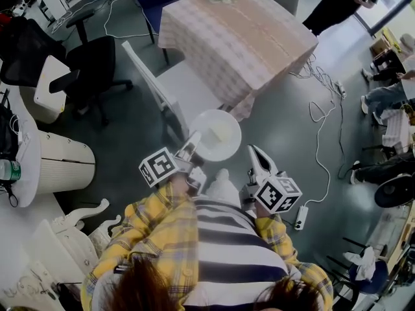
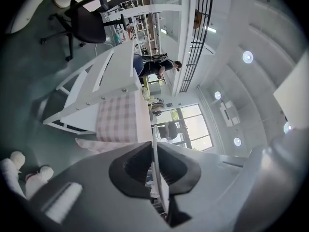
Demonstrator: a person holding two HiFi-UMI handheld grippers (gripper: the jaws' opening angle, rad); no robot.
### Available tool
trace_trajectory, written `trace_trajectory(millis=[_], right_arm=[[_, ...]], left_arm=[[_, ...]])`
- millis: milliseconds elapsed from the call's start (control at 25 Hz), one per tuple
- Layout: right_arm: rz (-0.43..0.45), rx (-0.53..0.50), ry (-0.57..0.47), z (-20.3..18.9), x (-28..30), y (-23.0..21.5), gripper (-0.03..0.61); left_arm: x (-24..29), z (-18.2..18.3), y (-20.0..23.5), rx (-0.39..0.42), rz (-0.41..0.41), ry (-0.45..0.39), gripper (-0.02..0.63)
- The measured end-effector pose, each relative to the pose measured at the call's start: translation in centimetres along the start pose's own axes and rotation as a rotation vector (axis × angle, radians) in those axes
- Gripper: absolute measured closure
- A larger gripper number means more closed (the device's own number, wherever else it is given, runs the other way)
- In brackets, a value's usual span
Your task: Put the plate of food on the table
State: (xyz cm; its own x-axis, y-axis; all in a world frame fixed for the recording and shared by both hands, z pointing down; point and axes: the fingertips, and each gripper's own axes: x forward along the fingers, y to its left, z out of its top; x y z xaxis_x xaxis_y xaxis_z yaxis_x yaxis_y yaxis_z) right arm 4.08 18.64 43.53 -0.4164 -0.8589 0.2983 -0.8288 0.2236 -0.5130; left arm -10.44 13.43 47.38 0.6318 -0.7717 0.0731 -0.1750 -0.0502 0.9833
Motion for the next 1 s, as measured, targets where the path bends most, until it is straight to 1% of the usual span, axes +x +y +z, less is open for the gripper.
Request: trace_trajectory(millis=[160,440,640,1000], right_arm=[[0.009,0.008,0.015,0.6,1.0,-0.9,0.580],[0.042,-0.002,0.035,2.9,3.2,-2.4,0.580],[0.062,-0.020,0.038,5.4,5.1,-4.3,0.580],[0.095,-0.036,0.057,9.1,7.8,-8.8,0.580]], left_arm=[[1.2,0.1,0.5,-0.007,0.020,-0.009,0.606],[4.3,1.0,-0.5,-0.002,0.011,-0.039,0.607],[7.7,1.6,-1.1,-0.013,-0.008,-0.061,0.607],[14.5,1.4,-1.6,-0.008,-0.007,-0.081,0.607]])
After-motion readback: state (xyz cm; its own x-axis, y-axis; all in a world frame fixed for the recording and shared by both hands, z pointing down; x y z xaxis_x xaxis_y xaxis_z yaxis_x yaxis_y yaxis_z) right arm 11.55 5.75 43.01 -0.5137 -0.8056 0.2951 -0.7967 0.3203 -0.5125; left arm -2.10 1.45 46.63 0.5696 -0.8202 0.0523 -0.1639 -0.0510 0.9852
